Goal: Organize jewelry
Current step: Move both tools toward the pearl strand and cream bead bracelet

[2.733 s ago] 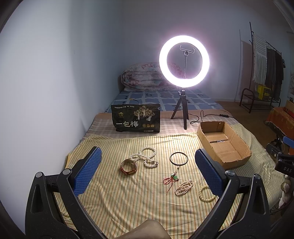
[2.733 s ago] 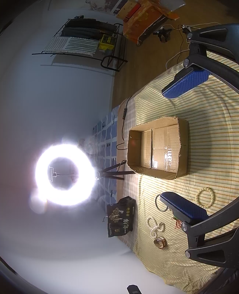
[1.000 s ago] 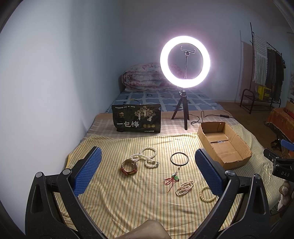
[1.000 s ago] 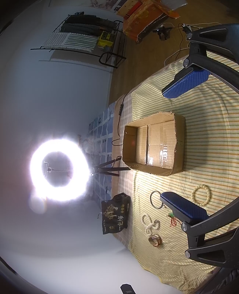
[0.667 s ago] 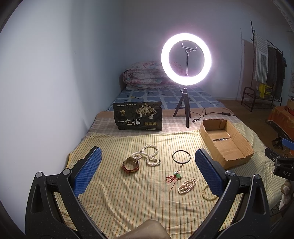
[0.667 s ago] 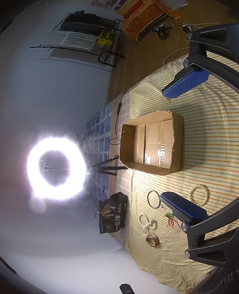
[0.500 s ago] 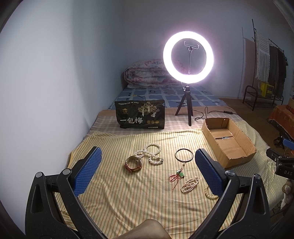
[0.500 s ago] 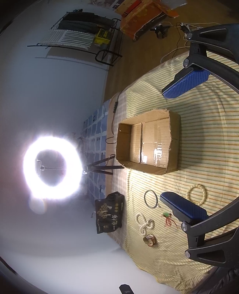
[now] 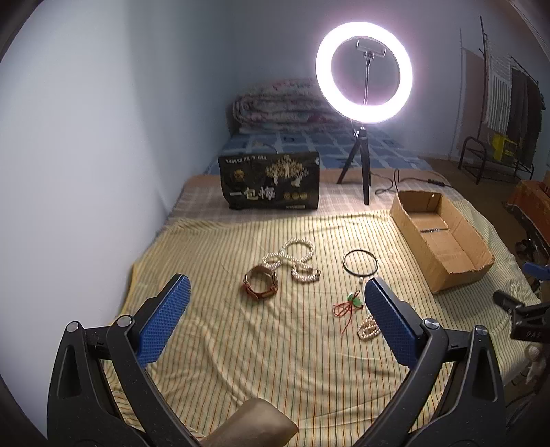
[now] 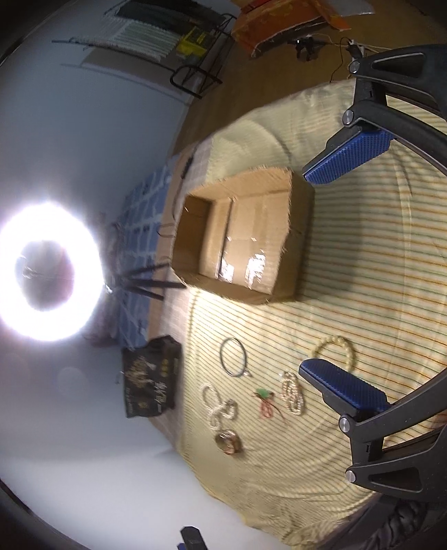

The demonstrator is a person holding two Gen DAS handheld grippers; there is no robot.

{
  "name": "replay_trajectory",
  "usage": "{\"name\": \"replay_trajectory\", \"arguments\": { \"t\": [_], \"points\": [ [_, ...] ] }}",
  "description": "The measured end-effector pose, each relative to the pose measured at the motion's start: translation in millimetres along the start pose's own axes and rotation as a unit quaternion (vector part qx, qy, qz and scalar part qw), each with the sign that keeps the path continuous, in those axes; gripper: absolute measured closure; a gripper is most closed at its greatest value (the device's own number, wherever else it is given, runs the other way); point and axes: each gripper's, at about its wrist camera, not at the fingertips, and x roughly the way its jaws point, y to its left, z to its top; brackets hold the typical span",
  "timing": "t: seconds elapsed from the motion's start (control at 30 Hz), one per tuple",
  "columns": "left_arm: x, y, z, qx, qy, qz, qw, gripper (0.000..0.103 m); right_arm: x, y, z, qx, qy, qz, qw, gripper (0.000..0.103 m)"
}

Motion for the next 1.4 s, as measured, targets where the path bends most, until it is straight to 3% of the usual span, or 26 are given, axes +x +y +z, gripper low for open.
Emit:
{"name": "replay_trajectory", "arguments": {
  "t": [0.17,0.27,0.43,0.53,0.67,0.8,0.87,1.23,1.4],
  "points": [
    [20,15,5,-0.018,0.043,-0.025,0.9986,0.0,17,10,-4,-0.031,0.031,0.012,0.999,0.0],
    [33,26,7,-0.016,0.054,-0.016,0.9983,0.0,28,15,-9,-0.05,0.052,0.024,0.997,0.0],
    [54,50,6,-0.058,0.078,-0.023,0.995,0.004,46,25,-14,-0.08,0.091,0.052,0.991,0.004],
    [63,43,1,-0.036,0.088,-0.023,0.9952,0.01,57,30,-17,-0.084,0.116,0.067,0.987,0.009],
    [73,16,-7,0.004,0.114,-0.05,0.9923,0.02,72,32,-20,-0.075,0.145,0.091,0.982,0.015],
    [89,-20,-21,0.042,0.158,-0.102,0.9812,0.031,89,30,-23,-0.052,0.179,0.111,0.976,0.026],
    [95,-36,-26,0.057,0.177,-0.119,0.9754,0.039,98,29,-25,-0.037,0.198,0.123,0.972,0.038],
    [128,-82,-47,0.111,0.231,-0.16,0.9532,0.044,121,31,-26,0.021,0.232,0.173,0.957,0.059],
    [139,-98,-56,0.134,0.247,-0.173,0.944,0.044,127,36,-24,0.026,0.235,0.174,0.956,0.062]
  ]
}}
